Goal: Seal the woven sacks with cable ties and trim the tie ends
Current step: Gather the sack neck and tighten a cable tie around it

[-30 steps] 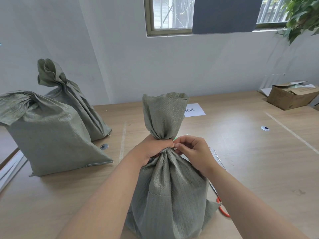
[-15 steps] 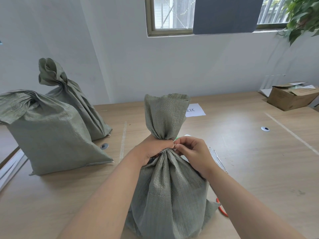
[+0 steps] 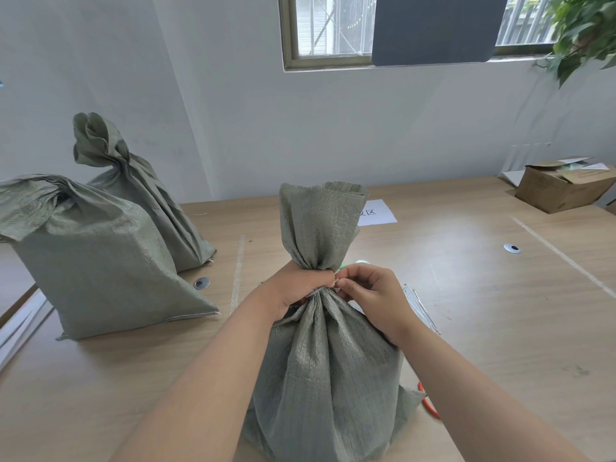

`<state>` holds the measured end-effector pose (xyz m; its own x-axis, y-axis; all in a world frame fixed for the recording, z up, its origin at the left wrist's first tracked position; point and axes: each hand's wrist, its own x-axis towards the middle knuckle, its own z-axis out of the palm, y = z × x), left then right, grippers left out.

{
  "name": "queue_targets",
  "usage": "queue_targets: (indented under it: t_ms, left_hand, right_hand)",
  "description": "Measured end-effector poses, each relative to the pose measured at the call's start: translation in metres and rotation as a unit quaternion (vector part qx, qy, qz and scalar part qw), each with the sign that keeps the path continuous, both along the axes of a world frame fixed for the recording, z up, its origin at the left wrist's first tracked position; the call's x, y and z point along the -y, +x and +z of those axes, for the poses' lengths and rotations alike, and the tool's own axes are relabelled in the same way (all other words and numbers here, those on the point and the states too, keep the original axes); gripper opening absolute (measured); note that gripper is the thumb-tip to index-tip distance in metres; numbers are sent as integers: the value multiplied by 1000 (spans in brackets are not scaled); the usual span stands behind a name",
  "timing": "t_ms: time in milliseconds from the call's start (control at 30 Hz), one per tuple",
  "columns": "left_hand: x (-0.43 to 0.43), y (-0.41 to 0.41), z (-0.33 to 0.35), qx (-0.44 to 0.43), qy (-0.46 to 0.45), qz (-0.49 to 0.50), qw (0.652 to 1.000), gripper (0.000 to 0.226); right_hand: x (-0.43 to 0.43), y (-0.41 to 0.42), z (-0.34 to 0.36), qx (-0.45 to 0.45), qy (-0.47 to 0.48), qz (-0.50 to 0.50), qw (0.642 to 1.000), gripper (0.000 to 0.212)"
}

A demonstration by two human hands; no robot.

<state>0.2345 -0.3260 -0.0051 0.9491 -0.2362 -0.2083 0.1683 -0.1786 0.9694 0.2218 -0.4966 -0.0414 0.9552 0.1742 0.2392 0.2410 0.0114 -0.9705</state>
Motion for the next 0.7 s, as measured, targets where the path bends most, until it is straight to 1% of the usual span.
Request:
queue_targets:
  t_ms: [267, 367, 533, 700]
  left_hand:
    - [-1, 2, -1, -3, 3, -2, 1000, 28]
    - [-1, 1, -1, -4, 1, -8, 1000, 29]
    - [-1, 1, 2, -2, -7, -8, 1000, 20]
    - [0, -1, 4, -3, 1, -9, 1000, 20]
  right_hand:
    - [-1, 1, -1, -6, 6, 5, 1000, 17]
    - [-1, 1, -1, -6, 5, 6, 1000, 17]
    - [-1, 1, 0, -9, 4, 4, 1000, 13]
    - [-1, 0, 1, -8, 2, 6, 1000, 20]
